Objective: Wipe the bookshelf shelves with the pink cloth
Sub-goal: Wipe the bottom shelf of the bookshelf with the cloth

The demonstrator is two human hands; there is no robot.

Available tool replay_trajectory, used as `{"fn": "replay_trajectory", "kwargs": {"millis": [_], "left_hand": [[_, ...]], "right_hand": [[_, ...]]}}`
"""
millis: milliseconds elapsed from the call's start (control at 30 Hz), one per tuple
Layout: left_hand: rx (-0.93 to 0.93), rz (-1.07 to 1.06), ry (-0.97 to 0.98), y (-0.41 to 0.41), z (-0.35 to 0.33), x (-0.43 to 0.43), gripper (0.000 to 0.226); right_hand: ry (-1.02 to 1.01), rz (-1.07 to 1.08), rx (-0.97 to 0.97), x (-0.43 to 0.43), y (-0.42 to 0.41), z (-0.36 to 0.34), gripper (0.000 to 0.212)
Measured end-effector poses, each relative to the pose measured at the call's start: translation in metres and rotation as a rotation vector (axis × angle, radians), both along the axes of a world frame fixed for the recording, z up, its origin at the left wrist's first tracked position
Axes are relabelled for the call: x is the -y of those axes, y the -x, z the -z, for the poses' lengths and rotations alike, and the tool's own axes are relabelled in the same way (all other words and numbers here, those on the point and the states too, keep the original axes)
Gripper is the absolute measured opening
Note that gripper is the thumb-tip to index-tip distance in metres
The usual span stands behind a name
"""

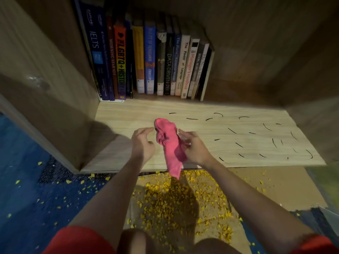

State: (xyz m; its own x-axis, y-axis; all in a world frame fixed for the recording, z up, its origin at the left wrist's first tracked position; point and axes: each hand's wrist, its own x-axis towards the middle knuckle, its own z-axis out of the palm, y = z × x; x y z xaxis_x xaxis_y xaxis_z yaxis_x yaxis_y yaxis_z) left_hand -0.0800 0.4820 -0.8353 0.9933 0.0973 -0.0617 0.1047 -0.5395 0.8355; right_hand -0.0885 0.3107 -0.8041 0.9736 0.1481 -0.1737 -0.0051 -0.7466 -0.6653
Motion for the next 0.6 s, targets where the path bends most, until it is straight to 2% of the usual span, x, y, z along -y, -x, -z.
{"fn": "replay_trajectory", "kwargs": {"millis": [133,300,433,600], "left_hand": [[-0.006,0.128,-0.074,-0.002,-0.018,0.039,0.043],[-0.15,0.226,-0.389,-0.009,-0.011,0.065,0.063],[-0.139,0.13,-0.331,-0.003,-0.019,0.073,0.063],[-0.159,0.354,-0.324,0.012,-0.02,0.086,0.074]], "right_hand": [[0.096,0.051,0.076,0.044,0.003,0.003,0.048],[0.233,0.01,0.046,0.084,0.002,0.012,0.058],[0.266,-0.088,-0.019,0.101,0.005,0.005,0.082],[0.428,-0.256,-0.039,0.121,0.015,0.003,0.087]]}}
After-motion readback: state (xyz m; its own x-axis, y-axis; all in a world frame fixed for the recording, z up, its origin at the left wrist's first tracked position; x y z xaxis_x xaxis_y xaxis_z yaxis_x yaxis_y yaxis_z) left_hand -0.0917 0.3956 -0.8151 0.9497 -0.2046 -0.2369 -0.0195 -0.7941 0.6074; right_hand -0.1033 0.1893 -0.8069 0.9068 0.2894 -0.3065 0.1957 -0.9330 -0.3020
